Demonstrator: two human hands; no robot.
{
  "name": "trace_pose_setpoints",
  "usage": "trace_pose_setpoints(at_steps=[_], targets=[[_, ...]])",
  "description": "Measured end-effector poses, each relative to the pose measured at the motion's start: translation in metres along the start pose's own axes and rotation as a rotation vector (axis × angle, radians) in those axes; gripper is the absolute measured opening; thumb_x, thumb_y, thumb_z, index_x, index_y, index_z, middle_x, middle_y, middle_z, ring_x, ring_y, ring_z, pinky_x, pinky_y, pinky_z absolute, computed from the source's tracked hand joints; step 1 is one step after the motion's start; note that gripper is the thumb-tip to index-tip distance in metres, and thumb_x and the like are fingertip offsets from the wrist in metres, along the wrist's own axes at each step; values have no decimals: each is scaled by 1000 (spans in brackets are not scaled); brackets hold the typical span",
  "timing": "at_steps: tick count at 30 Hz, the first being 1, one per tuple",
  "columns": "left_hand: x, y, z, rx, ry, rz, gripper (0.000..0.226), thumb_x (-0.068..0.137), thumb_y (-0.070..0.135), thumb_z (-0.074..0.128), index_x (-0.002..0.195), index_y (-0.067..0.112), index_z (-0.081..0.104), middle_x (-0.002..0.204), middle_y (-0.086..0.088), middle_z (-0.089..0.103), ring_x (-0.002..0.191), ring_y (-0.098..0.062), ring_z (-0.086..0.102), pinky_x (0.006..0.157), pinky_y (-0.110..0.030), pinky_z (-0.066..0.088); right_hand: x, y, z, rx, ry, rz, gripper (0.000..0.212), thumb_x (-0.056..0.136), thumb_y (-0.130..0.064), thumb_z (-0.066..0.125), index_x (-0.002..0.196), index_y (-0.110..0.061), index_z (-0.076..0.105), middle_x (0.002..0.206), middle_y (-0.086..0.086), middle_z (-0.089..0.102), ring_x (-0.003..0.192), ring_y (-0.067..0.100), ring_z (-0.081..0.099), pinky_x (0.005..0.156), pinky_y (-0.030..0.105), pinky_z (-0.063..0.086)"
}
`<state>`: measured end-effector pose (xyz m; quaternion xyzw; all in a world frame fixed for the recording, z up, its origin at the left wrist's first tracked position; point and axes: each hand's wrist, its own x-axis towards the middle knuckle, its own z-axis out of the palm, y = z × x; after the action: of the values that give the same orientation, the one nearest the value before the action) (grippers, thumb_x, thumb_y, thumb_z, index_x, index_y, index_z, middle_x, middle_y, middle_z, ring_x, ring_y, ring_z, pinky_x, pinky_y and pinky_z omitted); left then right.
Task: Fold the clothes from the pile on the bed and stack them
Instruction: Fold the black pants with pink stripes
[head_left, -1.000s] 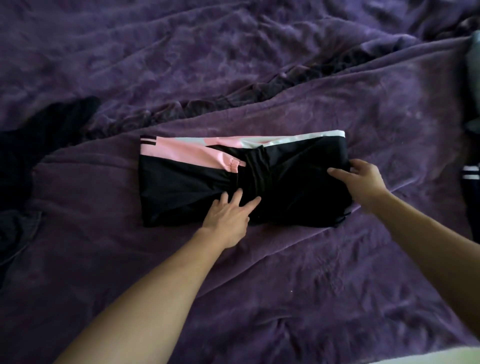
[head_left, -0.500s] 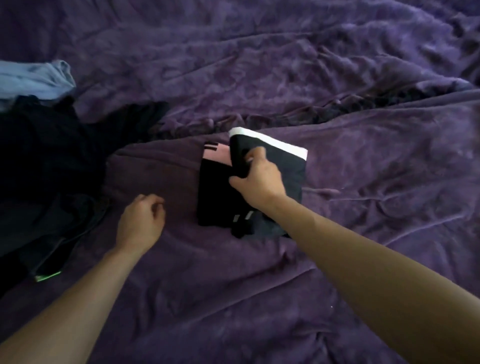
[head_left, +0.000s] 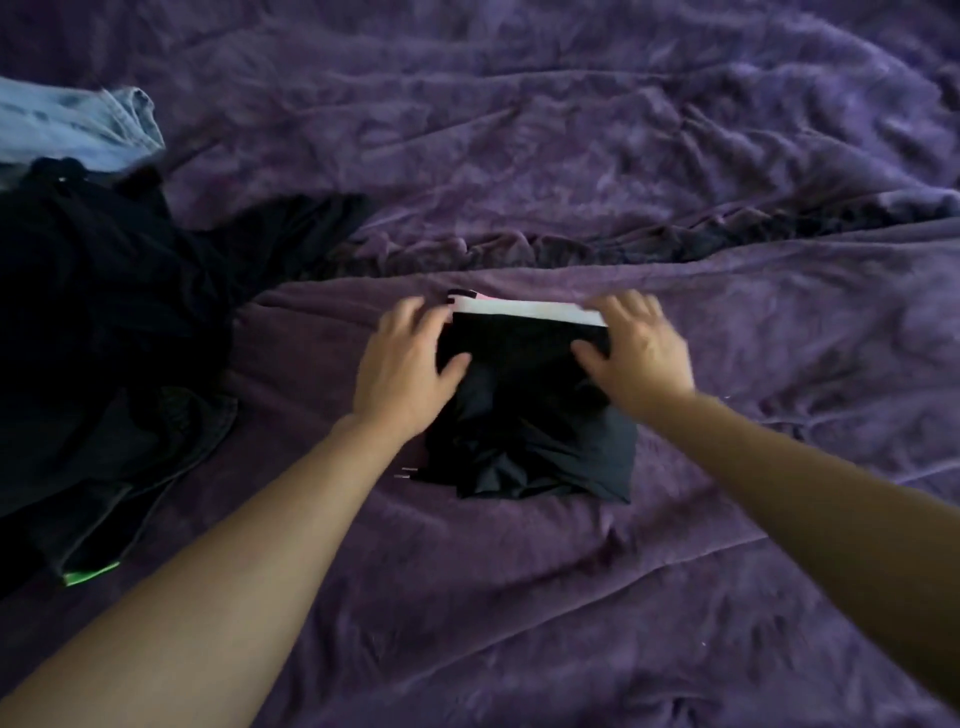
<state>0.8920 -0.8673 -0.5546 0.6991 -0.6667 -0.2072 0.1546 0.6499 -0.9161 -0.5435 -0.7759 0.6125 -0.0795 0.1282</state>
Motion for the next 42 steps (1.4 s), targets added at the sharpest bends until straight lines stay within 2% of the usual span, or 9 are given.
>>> trace_pose_setpoints(at_steps=[4, 8, 10, 12, 15, 21, 27, 34, 42], targets=[[60, 16, 23, 45, -360, -66, 97, 76, 55, 70, 150, 23, 17, 153, -11, 26, 138, -32, 28, 107, -48, 32, 40, 40, -2, -80, -384, 181, 92, 72, -54, 75, 147, -24, 30, 149, 5, 34, 134, 30, 35, 102, 48, 36], [75, 18, 39, 94, -413, -107, 105, 66, 47, 82, 148, 19, 22, 146, -9, 40, 133, -31, 38, 103, -44, 36, 45, 46, 14, 97, -552, 253, 93, 65, -49, 83, 142, -22, 38, 133, 6, 51, 115, 28, 52, 89, 36, 44], [72, 23, 37, 49, -402, -90, 90, 64, 42, 84, 137, 14, 40, 136, -8, 50, 126, -29, 46, 97, -38, 42, 34, 44, 11, 92, -517, 256, 83, 59, -52, 84, 130, -26, 50, 116, 1, 58, 99, 24, 55, 80, 33, 46], [62, 31, 27, -1, -423, -76, 54, 61, 40, 86, 102, 15, 61, 105, -3, 61, 108, -28, 56, 76, -32, 45, 15, 42, -1, 104, -499, 250, 72, 55, -55, 84, 118, -29, 59, 101, -3, 58, 89, 21, 55, 74, 31, 45], [40, 51, 4, -53, -466, -24, 39, 59, 32, 86, 57, 21, 49, 65, 5, 54, 79, -27, 63, 58, -30, 38, -25, 46, -26, 160, -456, 220, 54, 58, -53, 84, 101, -25, 65, 88, -2, 59, 88, 26, 61, 70, 32, 46], [-29, 138, -29, -55, -486, 76, 28, 62, 28, 78, 74, 26, 53, 84, 2, 66, 84, -24, 63, 69, -35, 51, -135, 62, -92, 284, -230, 138, 46, 69, -37, 83, 103, -11, 64, 110, 6, 62, 101, 28, 60, 81, 36, 46], [-103, 257, -26, -85, -465, 192, 34, 62, 25, 80, 66, 26, 47, 77, 5, 63, 81, -23, 63, 67, -34, 46, -245, 125, -186, 160, -113, 179, 39, 71, -48, 77, 81, -27, 46, 84, 0, 67, 85, 32, 62, 59, 32, 31], [-181, 430, -4, -123, -466, 337, 34, 63, 22, 80, 64, 23, 46, 70, 5, 58, 74, -21, 60, 59, -30, 35, -372, 227, -297, 47, -32, 273, 42, 71, -56, 73, 83, -24, 49, 85, 0, 68, 87, 30, 64, 61, 32, 35], [-203, 576, 40, -159, -526, 428, 31, 62, 26, 83, 71, 17, 55, 74, 0, 65, 75, -23, 61, 64, -31, 44, -442, 342, -381, 1, -8, 358, 39, 71, -57, 71, 86, -28, 50, 82, -4, 66, 83, 26, 62, 64, 35, 41]])
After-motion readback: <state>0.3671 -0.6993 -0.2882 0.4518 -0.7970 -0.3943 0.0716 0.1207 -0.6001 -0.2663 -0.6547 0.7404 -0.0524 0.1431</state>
